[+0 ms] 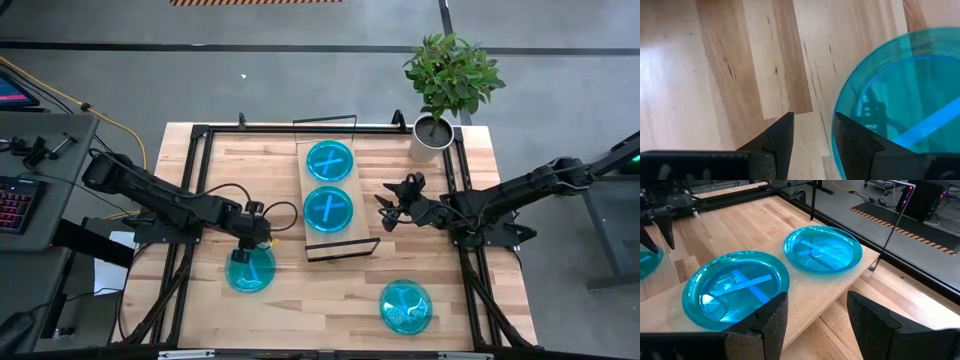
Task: Place and stack plates onto a shelf
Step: Stack the blue plate on top of the blue plate on the shelf
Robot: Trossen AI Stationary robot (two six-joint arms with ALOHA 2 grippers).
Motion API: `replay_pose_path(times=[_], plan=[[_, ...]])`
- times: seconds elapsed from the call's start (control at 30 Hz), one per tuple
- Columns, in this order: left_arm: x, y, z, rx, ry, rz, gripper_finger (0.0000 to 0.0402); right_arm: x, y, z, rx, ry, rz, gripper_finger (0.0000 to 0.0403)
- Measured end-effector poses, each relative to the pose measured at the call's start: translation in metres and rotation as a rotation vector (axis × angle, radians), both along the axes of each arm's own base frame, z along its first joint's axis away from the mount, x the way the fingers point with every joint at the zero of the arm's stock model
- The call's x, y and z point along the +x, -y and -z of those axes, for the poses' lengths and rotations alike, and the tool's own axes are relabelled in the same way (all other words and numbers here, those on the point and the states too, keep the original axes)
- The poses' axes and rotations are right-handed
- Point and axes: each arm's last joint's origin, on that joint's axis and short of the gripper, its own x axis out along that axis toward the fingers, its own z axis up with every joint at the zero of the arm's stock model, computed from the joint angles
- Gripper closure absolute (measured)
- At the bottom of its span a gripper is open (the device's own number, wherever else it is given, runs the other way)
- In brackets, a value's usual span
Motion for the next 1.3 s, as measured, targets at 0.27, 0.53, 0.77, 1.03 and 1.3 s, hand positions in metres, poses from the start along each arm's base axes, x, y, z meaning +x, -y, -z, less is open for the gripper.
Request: replay_pose_path(times=[0.27, 0.53, 0.77, 1.03, 1.3], plan=[[0.004, 0.003, 0.007, -0.07, -0.035, 0.007, 0.0273, 0.0, 0.0, 0.0, 0.003, 0.0, -0.004, 0.0215], [0.008, 0.004, 0.024, -0.039, -0.113, 0.053, 0.0273, 0.0, 0.0, 0.0, 0.008, -0.002, -0.001, 0.0215], [0.011, 0.006, 0.027, -0.068, -0.111, 0.089, 0.0273, 0.0, 0.0, 0.001, 0.007, -0.004, 0.0, 0.0215], [0.01, 0.006, 0.027, -0.072, -0.114, 0.093, 0.0303, 0.0, 0.0, 0.001, 0.007, -0.004, 0.0, 0.0214], [0.011, 0.006, 0.025, -0.067, -0.124, 0.088, 0.0395, 0.0, 0.0, 0.001, 0.006, -0.004, 0.0, 0.0214]])
